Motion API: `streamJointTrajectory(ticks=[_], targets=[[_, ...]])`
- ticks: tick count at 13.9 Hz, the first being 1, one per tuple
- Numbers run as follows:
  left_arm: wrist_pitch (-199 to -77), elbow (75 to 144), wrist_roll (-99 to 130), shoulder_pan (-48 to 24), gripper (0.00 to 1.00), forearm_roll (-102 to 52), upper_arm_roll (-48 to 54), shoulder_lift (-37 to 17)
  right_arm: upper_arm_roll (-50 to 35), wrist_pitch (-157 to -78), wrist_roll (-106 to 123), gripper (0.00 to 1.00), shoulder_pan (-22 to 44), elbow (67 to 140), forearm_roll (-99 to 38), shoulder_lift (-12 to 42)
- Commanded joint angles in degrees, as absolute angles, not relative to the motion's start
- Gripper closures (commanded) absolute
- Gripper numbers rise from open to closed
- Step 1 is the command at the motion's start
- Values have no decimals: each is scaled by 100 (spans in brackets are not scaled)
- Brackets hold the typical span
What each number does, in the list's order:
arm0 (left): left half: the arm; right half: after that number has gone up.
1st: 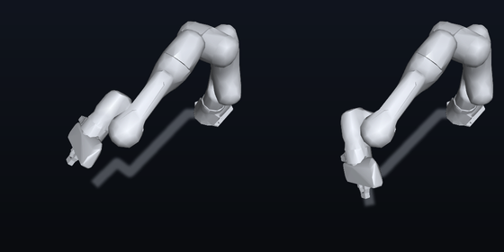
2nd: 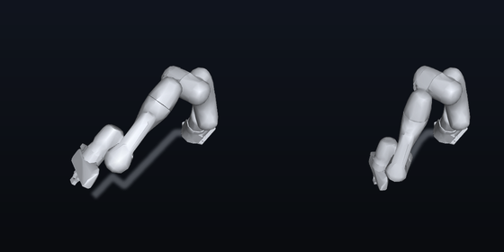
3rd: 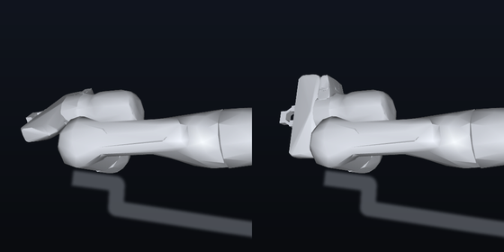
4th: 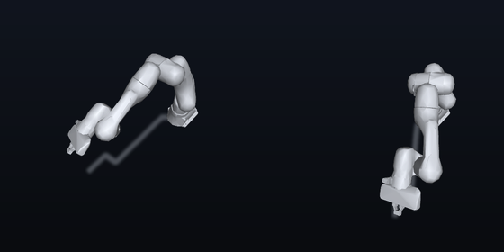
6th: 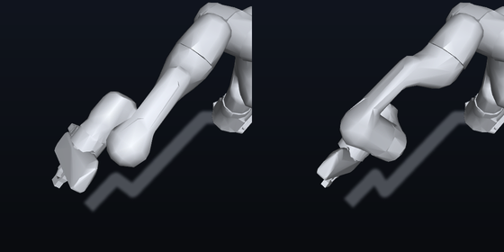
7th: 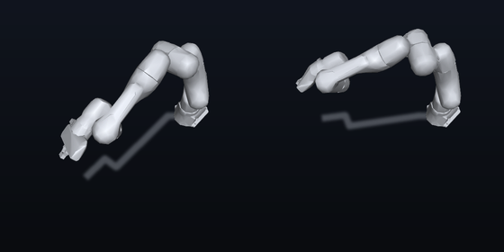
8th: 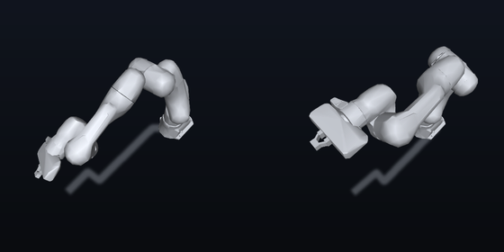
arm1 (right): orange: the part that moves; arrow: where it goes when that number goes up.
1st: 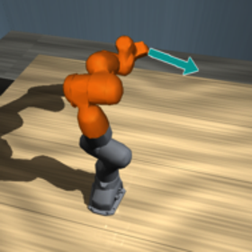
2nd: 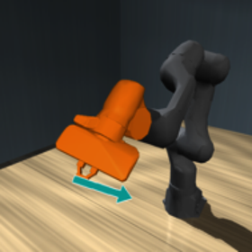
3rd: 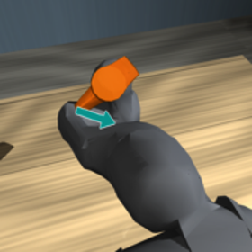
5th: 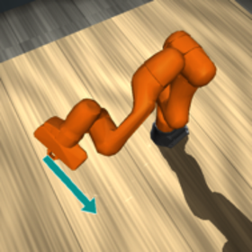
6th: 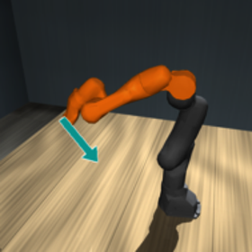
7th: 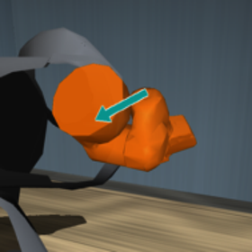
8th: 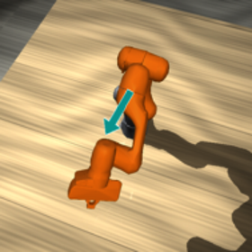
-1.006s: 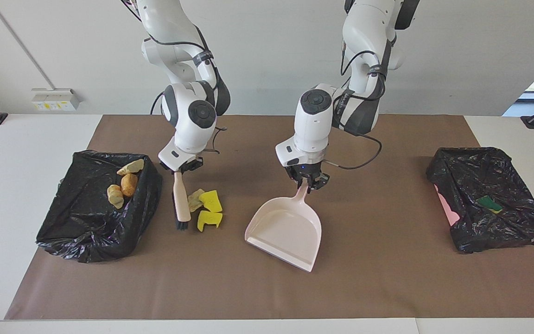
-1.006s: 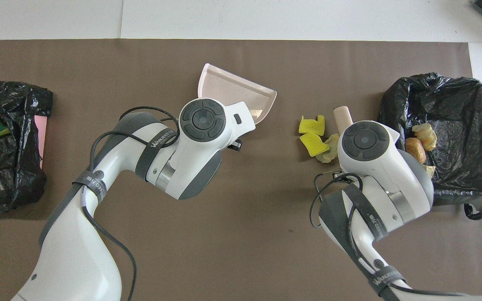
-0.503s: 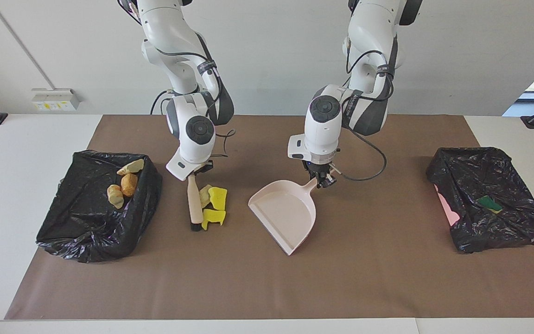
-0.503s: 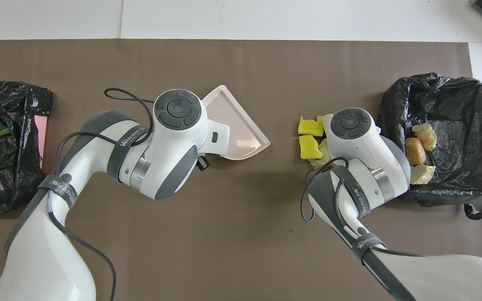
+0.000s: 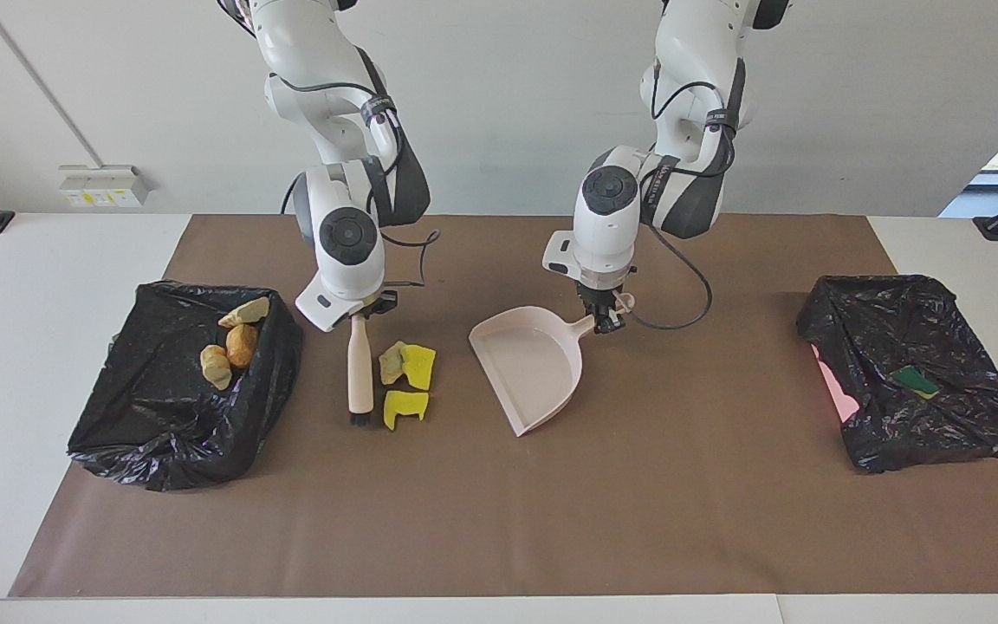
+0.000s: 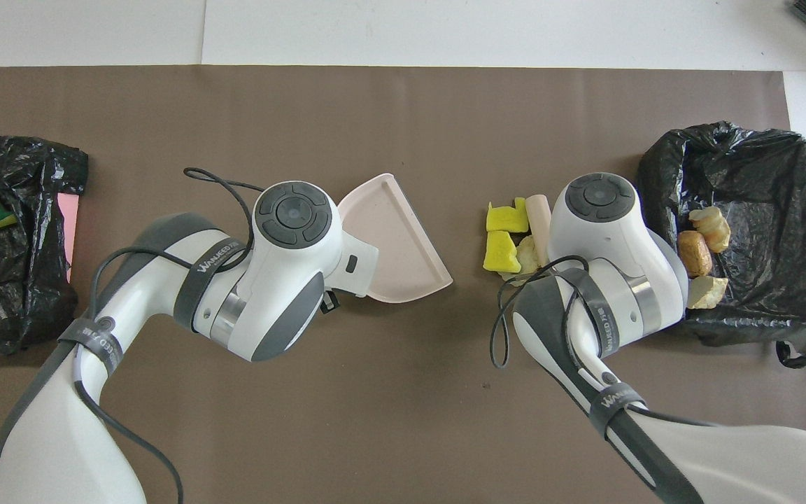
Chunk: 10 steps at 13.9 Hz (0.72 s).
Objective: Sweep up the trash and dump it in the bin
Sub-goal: 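Sweep the yellow sponges into the dustpan held by the left gripper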
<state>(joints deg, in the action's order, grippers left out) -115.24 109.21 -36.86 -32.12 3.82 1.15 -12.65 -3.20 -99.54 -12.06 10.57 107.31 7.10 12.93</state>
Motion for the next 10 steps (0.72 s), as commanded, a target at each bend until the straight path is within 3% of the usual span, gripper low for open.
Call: streamJointTrajectory(ticks=[1,5,10], targets=[[-11663,11337,-3788,-3357,100,501,79,-985,-343,-10045,-704,100,870,10959,747,1152],[-11672,11522,-3788,-3436,100,510,79,-870,-360,-10292,-712,100,1335,11004,634,1538],[-11698,11628,-3788,-3595,100,519,88,-800,-431,-10353,-511,100,1923,11004,-506,1600]])
